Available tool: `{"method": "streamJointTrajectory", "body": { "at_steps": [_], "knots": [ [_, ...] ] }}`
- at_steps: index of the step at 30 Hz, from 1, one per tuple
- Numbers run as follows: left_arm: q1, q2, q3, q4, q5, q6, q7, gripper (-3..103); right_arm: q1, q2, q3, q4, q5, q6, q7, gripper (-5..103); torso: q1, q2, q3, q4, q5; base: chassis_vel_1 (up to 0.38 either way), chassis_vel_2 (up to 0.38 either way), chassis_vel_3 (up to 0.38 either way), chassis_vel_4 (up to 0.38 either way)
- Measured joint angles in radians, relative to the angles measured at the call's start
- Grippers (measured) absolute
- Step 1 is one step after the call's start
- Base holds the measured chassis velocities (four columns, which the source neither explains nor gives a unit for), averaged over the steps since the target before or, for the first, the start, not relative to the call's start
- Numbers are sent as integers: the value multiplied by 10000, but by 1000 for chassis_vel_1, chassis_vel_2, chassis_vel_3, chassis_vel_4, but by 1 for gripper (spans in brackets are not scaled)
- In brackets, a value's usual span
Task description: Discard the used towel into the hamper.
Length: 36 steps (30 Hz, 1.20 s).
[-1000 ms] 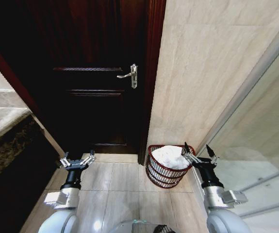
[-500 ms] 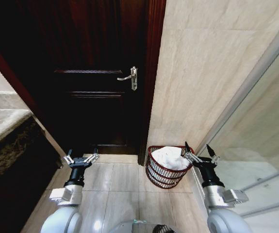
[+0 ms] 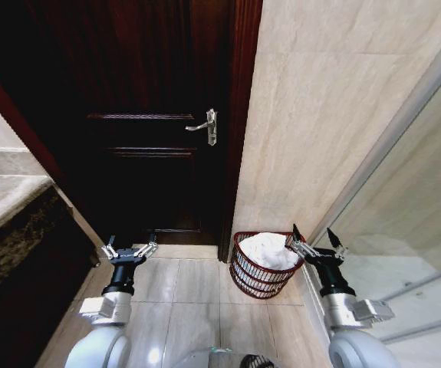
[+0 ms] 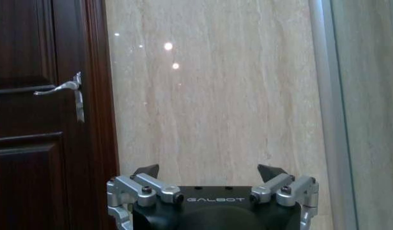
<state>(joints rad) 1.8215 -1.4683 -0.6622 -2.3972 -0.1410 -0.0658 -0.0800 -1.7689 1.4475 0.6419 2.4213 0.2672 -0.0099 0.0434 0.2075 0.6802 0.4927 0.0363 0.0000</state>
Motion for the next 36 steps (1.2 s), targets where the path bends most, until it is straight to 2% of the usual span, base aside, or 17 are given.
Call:
{"method": "streamJointTrajectory", "body": {
  "at_steps": [18, 29, 36],
  "knots": [
    [-76, -23, -327, 163, 126, -116, -25, 100, 36, -56, 19, -10, 9, 17, 11, 100, 268, 642, 375, 0, -2, 0, 0, 0, 0],
    [47, 226, -909, 57, -573, -96, 212, 100, -18, 119, -72, -25, -84, 18, 44, 100, 465, 1100, 635, 0, -1, 0, 0, 0, 0],
    [77, 225, -938, 101, -606, -200, 312, 100, -72, 460, -57, -274, -412, 41, -25, 100, 572, 1343, 772, 0, 0, 0, 0, 0, 0]
  ]
}}
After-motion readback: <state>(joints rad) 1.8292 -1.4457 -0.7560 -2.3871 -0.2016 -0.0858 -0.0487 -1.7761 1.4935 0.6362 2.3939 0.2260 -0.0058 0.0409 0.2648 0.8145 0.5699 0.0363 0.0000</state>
